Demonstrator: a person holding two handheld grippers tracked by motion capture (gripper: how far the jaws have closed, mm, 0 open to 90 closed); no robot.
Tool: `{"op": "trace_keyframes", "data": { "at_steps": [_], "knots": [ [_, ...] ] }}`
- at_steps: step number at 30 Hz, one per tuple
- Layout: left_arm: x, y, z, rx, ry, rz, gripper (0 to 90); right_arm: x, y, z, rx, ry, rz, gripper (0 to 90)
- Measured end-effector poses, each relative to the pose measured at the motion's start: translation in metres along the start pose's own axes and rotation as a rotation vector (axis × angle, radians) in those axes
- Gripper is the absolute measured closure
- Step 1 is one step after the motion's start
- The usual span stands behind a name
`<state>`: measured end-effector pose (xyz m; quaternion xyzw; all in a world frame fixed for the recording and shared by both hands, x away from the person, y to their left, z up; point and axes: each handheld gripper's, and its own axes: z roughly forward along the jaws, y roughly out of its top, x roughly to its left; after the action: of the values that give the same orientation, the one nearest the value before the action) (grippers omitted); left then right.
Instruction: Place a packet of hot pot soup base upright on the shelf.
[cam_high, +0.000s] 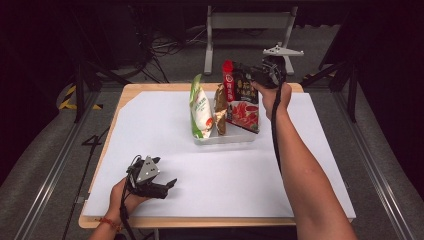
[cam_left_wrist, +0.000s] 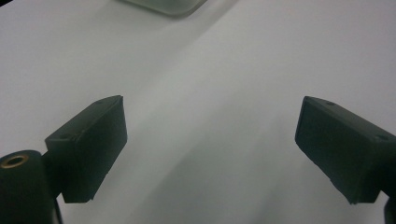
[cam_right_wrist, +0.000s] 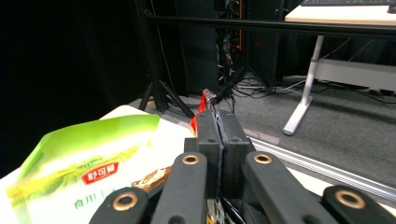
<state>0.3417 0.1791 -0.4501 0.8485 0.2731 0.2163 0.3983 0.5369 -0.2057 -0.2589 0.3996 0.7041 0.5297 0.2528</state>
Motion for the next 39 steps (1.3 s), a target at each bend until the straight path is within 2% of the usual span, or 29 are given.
{"op": "trace_keyframes", "data": {
  "at_steps": [3,8,11,13,15,18,21,26,31,36,39],
  "knots": [
    [0.001,-0.002,-0.005,-0.006,0.007,-0.015,9.9,0.0,-0.005,0.005,-0.02,0.012,0.036,88.9],
    [0.002,-0.003,-0.006,-0.014,0.007,-0.026,9.9,0.0,-0.009,0.01,-0.022,0.03,0.024,88.8],
    [0.002,-0.002,-0.003,-0.005,-0.003,-0.017,9.8,-0.001,-0.012,0.009,-0.025,0.034,0.015,88.7],
    [0.001,-0.001,-0.002,-0.002,-0.003,-0.01,9.7,-0.003,-0.014,0.007,-0.036,0.04,0.02,88.5],
    [0.001,0.0,-0.001,-0.003,-0.01,-0.007,9.7,-0.005,-0.018,0.006,-0.049,0.07,0.041,88.2],
    [0.0,0.0,-0.001,-0.001,-0.012,-0.005,9.7,-0.003,-0.026,0.006,-0.037,0.086,0.01,87.1],
    [0.0,-0.001,-0.001,0.003,-0.011,-0.008,9.7,-0.004,-0.032,0.004,-0.059,0.124,0.025,86.5],
    [-0.001,-0.002,-0.001,0.009,-0.009,-0.005,9.7,-0.001,-0.036,0.004,-0.042,0.153,-0.01,83.9],
    [-0.001,-0.002,-0.002,0.012,-0.006,-0.007,9.6,0.001,-0.039,0.003,-0.036,0.148,-0.019,73.2],
    [-0.001,-0.002,-0.001,0.017,-0.011,-0.003,9.7,0.003,-0.041,0.0,-0.022,0.148,-0.054,60.9],
    [-0.002,-0.001,0.001,0.022,-0.014,0.005,9.6,0.002,-0.042,-0.003,-0.019,0.143,-0.064,59.7]
  ]
}}
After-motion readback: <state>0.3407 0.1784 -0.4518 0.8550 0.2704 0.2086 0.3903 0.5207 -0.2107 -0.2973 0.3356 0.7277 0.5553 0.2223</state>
